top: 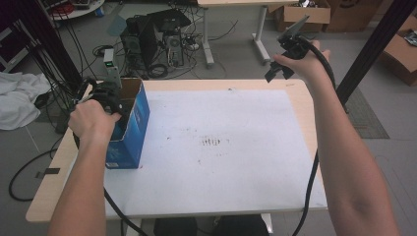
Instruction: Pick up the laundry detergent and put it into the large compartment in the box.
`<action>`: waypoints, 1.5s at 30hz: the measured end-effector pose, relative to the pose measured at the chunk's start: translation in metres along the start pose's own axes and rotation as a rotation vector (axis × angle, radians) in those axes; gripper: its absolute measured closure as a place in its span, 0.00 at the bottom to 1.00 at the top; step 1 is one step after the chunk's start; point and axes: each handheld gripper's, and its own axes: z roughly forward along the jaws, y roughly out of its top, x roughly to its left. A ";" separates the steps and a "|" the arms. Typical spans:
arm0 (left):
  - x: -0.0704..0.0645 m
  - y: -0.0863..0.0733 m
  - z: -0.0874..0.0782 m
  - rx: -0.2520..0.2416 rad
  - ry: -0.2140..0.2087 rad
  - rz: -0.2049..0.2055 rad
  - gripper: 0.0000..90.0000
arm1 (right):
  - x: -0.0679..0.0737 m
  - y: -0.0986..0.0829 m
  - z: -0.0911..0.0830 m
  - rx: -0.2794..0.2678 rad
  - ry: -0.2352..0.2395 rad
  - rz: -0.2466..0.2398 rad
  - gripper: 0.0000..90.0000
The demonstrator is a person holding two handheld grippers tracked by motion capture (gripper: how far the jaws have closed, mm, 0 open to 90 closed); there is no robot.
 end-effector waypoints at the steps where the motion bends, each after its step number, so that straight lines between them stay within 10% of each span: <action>1: 0.000 0.000 0.001 0.004 -0.001 0.000 0.42 | 0.000 0.000 0.000 0.000 0.000 0.003 0.18; 45: -0.002 0.001 0.009 0.009 -0.005 -0.014 0.41 | -0.004 -0.005 -0.002 -0.001 0.002 0.010 0.18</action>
